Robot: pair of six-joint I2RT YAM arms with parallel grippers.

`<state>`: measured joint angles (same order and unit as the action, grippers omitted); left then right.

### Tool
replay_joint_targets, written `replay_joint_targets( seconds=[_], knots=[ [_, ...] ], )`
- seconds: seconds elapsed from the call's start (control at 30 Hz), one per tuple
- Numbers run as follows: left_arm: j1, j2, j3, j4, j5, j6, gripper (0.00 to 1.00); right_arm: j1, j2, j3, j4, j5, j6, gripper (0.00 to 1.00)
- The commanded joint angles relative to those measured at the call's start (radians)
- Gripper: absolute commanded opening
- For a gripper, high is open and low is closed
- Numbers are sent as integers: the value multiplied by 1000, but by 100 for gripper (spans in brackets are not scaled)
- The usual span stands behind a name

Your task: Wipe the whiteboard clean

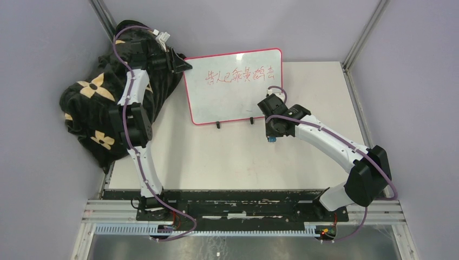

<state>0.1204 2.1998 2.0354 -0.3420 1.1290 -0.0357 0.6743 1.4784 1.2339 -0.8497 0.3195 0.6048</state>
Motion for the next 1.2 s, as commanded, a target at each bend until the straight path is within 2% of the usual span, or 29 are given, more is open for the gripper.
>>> replay_joint_targets(
  seconds=[0.0,0.37,0.47,0.67,0.77,0.93,1.17],
  knots=[
    [-1,-4,40,35,40,-29,49,2,-11,15,12,33,10,1],
    [1,3,39,28,46,-24,37,1,20,49,11,21,-2,1],
    [4,6,40,26,53,-24,31,1,29,56,10,21,-3,1],
    [8,10,39,16,55,-20,11,2,43,81,9,25,-13,1],
    [11,12,39,3,55,-11,6,2,65,117,2,39,-36,1],
    [18,13,38,-34,47,22,3,-2,153,255,-24,67,-110,1],
    [23,6,23,-81,35,72,3,-20,344,578,-37,81,-212,1]
  ],
)
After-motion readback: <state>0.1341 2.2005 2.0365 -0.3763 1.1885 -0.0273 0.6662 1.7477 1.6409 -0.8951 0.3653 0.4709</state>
